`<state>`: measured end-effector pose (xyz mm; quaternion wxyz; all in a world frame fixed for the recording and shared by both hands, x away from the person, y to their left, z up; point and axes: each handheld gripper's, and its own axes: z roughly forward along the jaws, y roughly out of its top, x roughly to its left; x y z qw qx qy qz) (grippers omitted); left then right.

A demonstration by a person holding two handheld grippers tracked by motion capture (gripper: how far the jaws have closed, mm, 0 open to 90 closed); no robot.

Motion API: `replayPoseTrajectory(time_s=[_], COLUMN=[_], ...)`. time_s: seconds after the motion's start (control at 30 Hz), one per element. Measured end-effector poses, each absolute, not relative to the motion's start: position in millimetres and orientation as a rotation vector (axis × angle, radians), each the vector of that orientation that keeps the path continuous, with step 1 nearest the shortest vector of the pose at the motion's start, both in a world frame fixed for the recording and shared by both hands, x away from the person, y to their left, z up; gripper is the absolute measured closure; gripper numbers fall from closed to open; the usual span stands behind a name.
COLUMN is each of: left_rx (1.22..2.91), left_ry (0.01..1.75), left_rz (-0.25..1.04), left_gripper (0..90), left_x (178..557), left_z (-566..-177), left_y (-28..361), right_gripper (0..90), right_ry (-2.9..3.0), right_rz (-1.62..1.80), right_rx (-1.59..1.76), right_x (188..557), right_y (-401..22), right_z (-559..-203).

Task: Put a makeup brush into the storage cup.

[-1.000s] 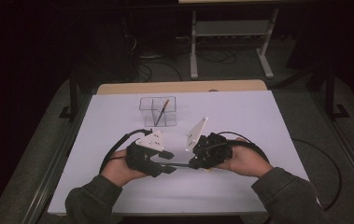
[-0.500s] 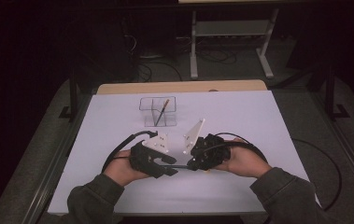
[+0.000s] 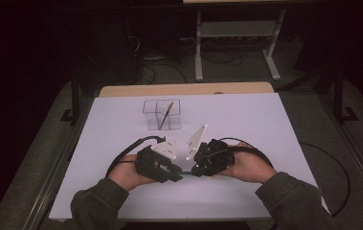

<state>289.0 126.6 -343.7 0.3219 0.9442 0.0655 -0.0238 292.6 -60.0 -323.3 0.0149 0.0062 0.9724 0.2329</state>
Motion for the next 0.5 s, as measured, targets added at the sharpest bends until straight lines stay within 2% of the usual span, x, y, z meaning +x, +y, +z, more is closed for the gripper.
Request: replayPoseTrajectory(time_s=[0.5], left_rx=[2.521], left_ry=[0.164], left_rz=[-0.059], left_gripper=[80.6], left_x=[290.3], left_z=[-347.7], left_y=[123.9], right_gripper=[83.8], right_ry=[3.036], right_rz=[0.692], right_rx=[0.003], right_x=[291.3], right_y=[-54.9], right_z=[-326.9])
